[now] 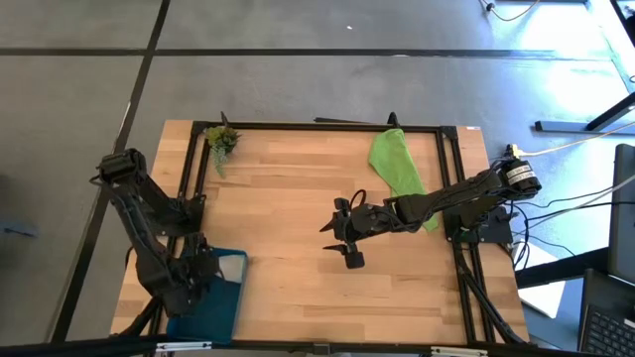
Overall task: Roll microfiber towels into tight, uniform cylinder then place into a basket
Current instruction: Roll the green towel
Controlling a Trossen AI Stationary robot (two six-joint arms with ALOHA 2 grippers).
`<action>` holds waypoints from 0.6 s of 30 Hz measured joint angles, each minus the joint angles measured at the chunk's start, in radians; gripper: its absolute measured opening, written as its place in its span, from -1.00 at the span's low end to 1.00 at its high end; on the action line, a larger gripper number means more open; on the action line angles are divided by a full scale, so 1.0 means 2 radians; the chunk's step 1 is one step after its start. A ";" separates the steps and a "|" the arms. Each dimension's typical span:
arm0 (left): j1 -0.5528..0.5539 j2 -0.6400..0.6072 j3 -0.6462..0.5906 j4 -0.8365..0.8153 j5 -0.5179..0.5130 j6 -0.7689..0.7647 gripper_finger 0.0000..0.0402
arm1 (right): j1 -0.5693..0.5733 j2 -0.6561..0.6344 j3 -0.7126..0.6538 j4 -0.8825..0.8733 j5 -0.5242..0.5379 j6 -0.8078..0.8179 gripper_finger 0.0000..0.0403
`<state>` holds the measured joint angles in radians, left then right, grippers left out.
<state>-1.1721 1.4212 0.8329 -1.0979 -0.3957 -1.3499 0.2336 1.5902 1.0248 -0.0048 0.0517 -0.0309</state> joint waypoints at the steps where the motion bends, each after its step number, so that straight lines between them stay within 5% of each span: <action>1: 0.000 0.000 0.008 -0.010 -0.005 0.000 0.98 | 0.000 0.000 0.000 0.000 0.000 -0.001 0.13; 18: 0.074 0.000 0.092 -0.040 -0.252 0.080 0.97 | 0.000 0.000 0.000 0.000 0.000 -0.001 0.13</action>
<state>-1.0244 1.4212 1.0176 -1.1784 -0.8988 -1.1895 0.2333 1.5902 1.0248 -0.0048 0.0517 -0.0321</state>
